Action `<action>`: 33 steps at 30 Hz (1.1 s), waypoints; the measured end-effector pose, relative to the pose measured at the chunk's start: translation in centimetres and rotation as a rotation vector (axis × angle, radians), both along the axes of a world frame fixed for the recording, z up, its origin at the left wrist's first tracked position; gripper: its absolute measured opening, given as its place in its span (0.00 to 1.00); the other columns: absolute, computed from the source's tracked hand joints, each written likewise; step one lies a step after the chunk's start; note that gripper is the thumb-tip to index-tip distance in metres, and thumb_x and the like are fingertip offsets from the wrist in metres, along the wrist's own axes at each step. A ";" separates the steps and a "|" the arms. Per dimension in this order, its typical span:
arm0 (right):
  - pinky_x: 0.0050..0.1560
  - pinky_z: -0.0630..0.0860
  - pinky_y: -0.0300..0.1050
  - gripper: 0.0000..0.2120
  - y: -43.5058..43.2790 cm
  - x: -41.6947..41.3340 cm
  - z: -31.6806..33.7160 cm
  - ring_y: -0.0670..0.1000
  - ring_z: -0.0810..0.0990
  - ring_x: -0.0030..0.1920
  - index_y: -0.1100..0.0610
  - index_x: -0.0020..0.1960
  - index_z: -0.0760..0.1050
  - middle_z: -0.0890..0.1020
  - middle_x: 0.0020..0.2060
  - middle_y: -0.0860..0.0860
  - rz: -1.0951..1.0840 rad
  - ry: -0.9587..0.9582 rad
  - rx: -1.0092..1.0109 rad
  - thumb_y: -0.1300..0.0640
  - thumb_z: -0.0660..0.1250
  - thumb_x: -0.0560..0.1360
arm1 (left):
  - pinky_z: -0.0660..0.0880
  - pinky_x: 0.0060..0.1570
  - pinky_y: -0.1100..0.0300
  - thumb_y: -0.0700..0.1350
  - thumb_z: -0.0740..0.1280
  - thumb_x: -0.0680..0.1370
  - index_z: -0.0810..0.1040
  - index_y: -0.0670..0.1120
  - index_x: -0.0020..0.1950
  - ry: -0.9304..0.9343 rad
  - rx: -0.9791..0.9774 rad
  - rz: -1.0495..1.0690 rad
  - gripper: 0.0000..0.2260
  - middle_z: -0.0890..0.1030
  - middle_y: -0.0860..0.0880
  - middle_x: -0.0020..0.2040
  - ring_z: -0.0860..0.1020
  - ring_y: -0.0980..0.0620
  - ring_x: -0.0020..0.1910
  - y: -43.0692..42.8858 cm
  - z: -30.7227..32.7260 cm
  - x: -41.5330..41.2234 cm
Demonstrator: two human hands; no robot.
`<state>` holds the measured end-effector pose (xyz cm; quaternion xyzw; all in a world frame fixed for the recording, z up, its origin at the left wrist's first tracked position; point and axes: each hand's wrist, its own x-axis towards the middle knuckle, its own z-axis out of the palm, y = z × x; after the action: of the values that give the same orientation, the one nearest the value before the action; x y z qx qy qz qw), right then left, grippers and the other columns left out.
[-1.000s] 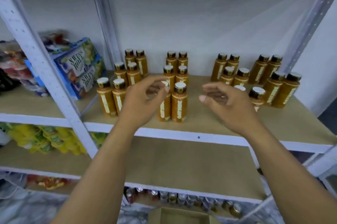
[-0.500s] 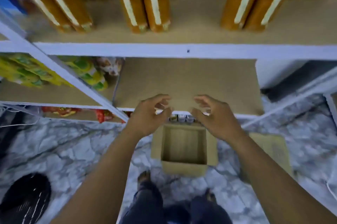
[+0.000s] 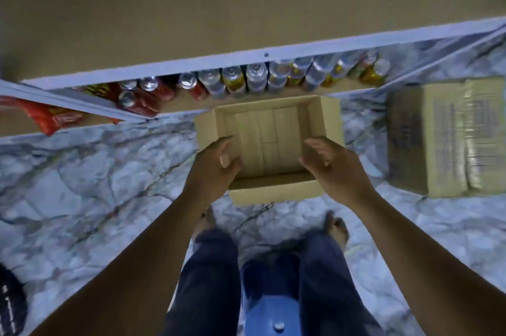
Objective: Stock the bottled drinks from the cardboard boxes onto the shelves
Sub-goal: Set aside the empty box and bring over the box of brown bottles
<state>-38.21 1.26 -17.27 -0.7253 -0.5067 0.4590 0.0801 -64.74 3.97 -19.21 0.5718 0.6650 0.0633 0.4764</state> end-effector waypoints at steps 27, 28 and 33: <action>0.51 0.80 0.55 0.41 -2.4 8.4 -25.4 0.65 0.81 0.57 0.37 0.82 0.39 0.78 0.67 0.61 -0.237 -0.095 0.061 0.50 0.65 0.82 | 0.77 0.52 0.44 0.48 0.70 0.80 0.38 0.63 0.82 0.302 0.069 0.172 0.45 0.77 0.37 0.69 0.77 0.30 0.62 -0.9 -21.9 1.5; 0.48 0.79 0.54 0.40 -3.3 9.0 -24.3 0.66 0.81 0.55 0.38 0.82 0.39 0.79 0.65 0.62 -0.260 -0.103 0.055 0.50 0.65 0.83 | 0.77 0.53 0.43 0.48 0.70 0.80 0.37 0.65 0.81 0.300 0.072 0.147 0.45 0.77 0.37 0.69 0.77 0.30 0.62 -1.0 -21.0 2.1; 0.39 0.69 0.47 0.39 -8.5 12.5 -16.9 0.63 0.82 0.46 0.37 0.81 0.42 0.81 0.63 0.60 -0.451 -0.101 0.094 0.50 0.66 0.82 | 0.73 0.45 0.53 0.48 0.71 0.80 0.38 0.60 0.83 0.215 0.136 0.001 0.46 0.80 0.39 0.65 0.81 0.34 0.52 -0.2 -14.8 6.7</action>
<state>-25.68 -7.24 -34.19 -0.8378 -0.3560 0.3684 0.1888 -58.03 3.78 -33.99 0.6059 0.7067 0.0468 0.3624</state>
